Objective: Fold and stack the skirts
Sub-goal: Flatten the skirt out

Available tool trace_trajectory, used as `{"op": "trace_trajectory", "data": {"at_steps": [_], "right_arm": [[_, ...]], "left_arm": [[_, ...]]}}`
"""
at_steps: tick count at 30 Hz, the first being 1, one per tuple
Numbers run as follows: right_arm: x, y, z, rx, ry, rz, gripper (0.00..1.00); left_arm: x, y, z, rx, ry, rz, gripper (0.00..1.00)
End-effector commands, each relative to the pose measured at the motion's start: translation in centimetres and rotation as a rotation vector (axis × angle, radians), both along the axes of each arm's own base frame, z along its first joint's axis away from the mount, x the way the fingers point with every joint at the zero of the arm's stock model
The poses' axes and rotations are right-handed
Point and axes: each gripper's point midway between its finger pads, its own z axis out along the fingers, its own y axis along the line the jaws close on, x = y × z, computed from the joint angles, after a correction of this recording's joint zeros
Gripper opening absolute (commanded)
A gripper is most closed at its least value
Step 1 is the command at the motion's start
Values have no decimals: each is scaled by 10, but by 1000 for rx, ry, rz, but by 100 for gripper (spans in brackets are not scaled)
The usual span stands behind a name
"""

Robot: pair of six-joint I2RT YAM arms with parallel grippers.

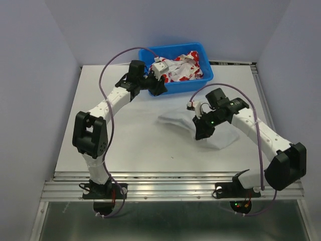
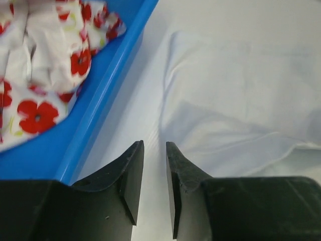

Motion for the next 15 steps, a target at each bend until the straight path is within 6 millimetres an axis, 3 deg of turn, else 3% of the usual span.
{"op": "trace_trajectory", "data": {"at_steps": [1, 2, 4, 5, 6, 10, 11, 14, 15], "right_arm": [[-16, 79, 21, 274, 47, 124, 15], [-14, 93, 22, 302, 34, 150, 47], [-31, 125, 17, 322, 86, 225, 55], [-27, 141, 29, 355, 63, 240, 67], [-27, 152, 32, 366, 57, 256, 74], [-29, 186, 44, 421, 94, 329, 89], [-31, 185, 38, 412, 100, 364, 96], [-25, 175, 40, 351, 44, 322, 94], [-13, 164, 39, 331, 10, 273, 92]], "left_arm": [[-9, 47, -7, 112, -98, -64, 43], [-6, 59, -14, 133, -84, -43, 45], [-8, 73, -22, 167, -57, -28, 52], [-6, 84, -26, 176, -49, -10, 52], [-8, 89, -26, 171, -40, -5, 52], [-20, 112, -12, 149, -30, 40, 53], [-26, 115, -15, 157, -12, 38, 53], [-47, 124, -28, 196, 45, 34, 53], [-53, 127, -35, 208, 72, 45, 52]]}}
